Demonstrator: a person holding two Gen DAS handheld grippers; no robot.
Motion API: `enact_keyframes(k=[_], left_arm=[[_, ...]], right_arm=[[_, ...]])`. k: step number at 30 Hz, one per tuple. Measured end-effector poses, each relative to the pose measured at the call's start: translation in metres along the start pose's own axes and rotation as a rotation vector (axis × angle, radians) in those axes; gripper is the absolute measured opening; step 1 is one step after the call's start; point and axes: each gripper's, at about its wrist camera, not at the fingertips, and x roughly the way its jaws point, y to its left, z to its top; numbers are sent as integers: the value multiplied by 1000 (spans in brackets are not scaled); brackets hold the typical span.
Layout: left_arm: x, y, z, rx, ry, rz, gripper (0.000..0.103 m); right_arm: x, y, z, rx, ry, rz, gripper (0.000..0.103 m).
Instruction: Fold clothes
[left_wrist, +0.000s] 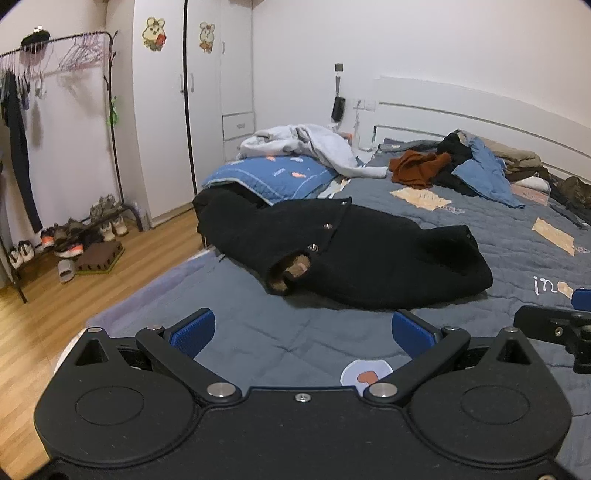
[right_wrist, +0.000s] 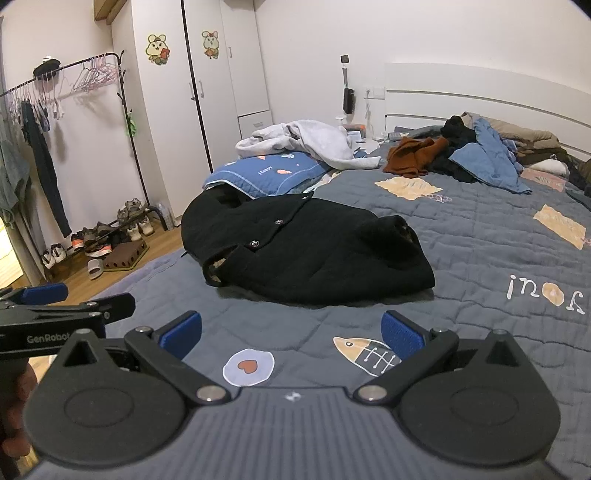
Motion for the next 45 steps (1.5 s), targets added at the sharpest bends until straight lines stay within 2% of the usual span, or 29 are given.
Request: enact_keyframes(k=[5,8,45], left_arm=[[-9,-5,-6,38,-36,16,103],[5,-2,1,21,41,-3,103],[4,-2,0,23,35,11,103]], right_arm=[[1,1,-3,-3,-3,-2,103],[1,3,-4,-5,-2,-4,103],[3,6,1,-16,14,2,103]])
